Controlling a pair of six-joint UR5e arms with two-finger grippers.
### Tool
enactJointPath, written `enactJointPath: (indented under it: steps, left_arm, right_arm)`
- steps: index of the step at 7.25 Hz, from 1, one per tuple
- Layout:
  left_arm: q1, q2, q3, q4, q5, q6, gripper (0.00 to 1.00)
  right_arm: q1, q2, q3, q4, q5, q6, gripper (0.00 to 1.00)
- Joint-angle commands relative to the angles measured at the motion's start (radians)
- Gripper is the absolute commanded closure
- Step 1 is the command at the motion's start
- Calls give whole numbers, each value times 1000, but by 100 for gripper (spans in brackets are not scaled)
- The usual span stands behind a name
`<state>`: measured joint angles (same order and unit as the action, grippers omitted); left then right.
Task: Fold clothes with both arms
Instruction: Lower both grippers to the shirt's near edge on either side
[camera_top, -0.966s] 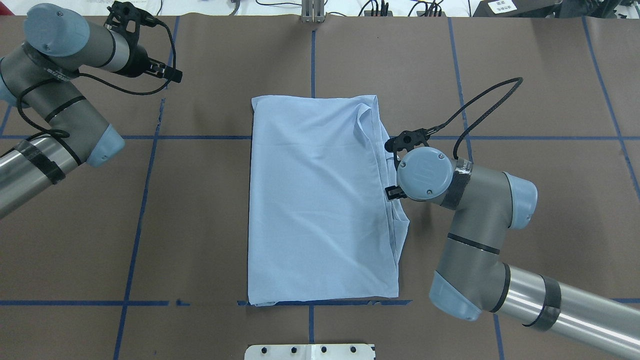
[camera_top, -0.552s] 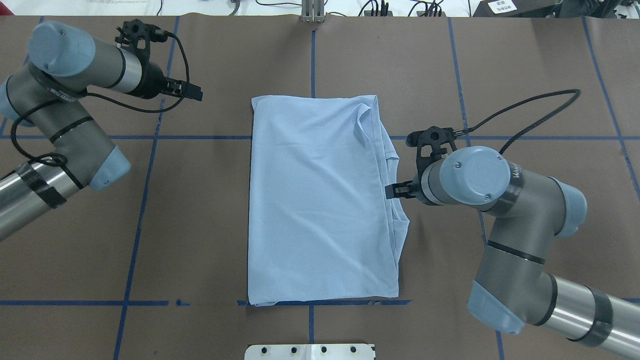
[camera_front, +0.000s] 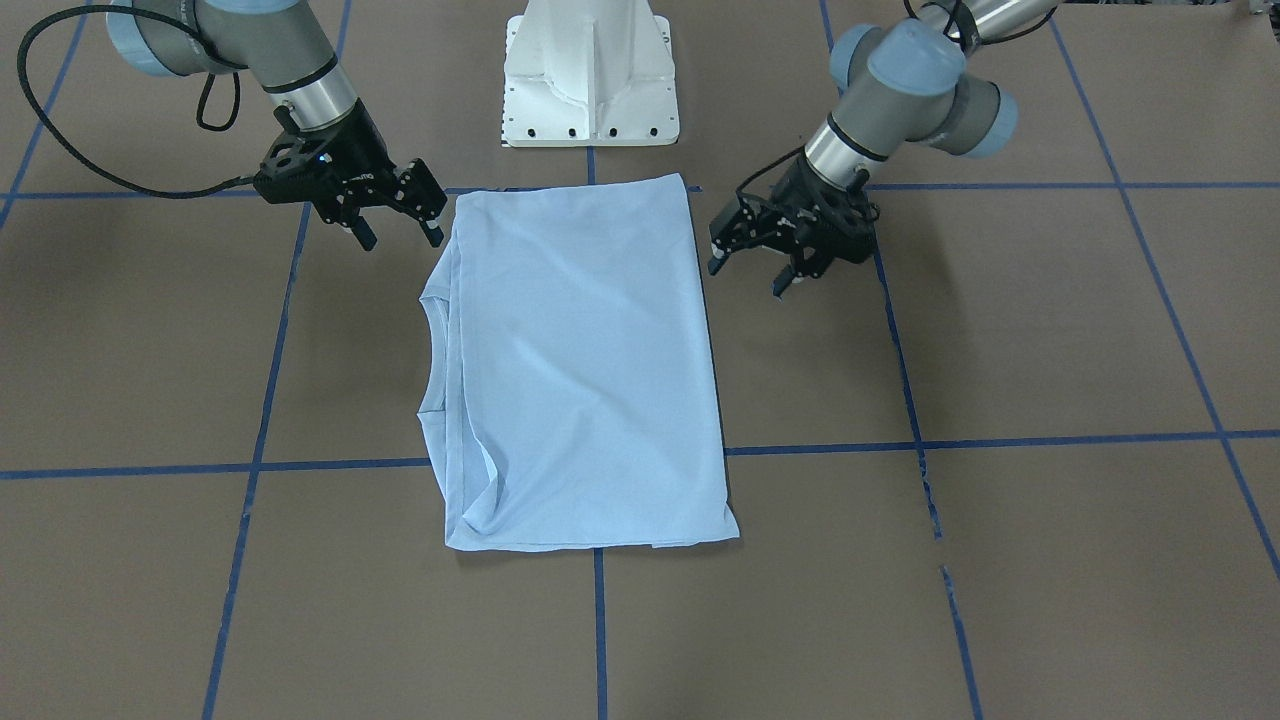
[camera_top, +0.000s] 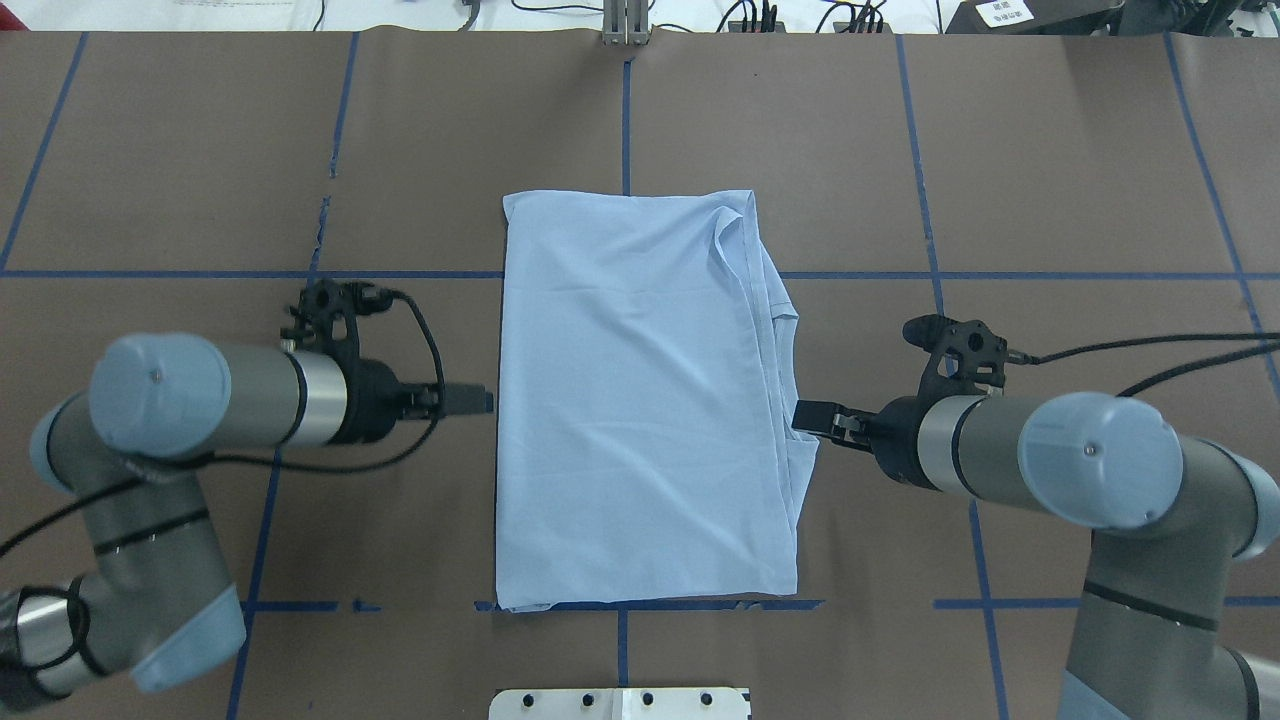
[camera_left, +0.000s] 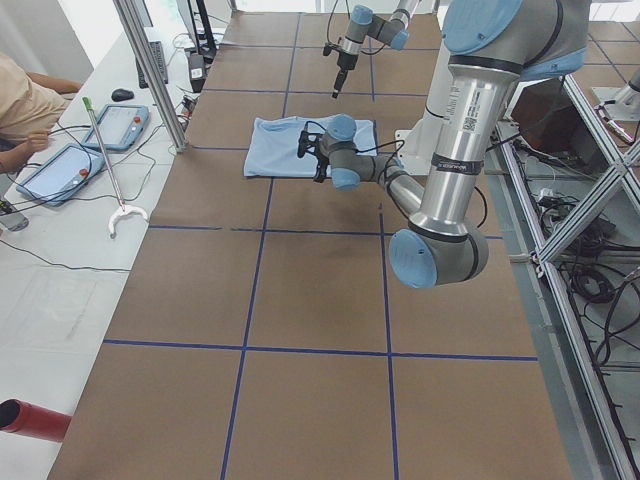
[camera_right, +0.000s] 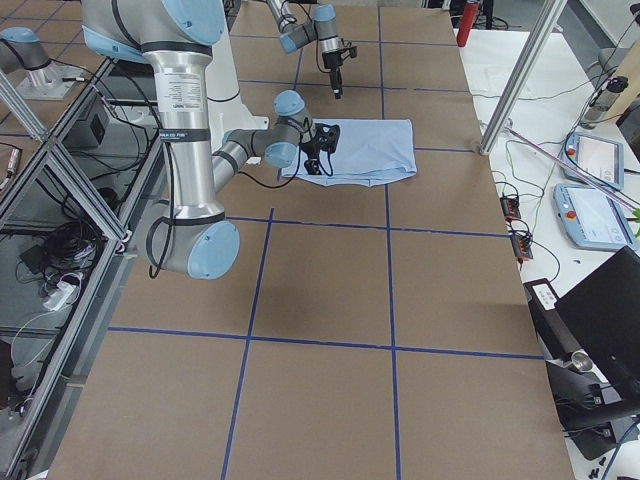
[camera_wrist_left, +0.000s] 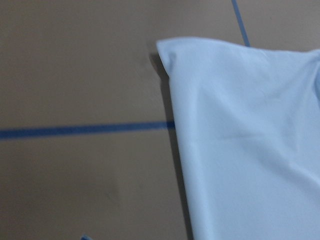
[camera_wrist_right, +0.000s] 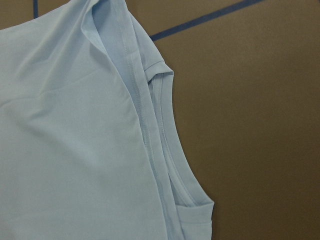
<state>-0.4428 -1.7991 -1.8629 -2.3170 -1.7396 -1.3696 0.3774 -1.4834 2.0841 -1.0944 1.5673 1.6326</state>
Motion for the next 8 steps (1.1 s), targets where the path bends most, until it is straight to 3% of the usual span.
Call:
enactJointPath:
  steps: [1,2,3,8]
  left_arm:
    - [216,69,-93,57,192,-194,0]
    - [287,57,-93,139,268,-304,11]
    - [323,28,-85,178,300,-380,34]
    - [354,-31,-70,219,298,-393,37]
  right_arm:
    - [-150,-32,47,15,-232,215,0]
    - [-159,-34,44,11,-240,237,0]
    - [-160,-35,42,7,-242,236,0]
    - [-163,-32,33,8,-242,236,0]
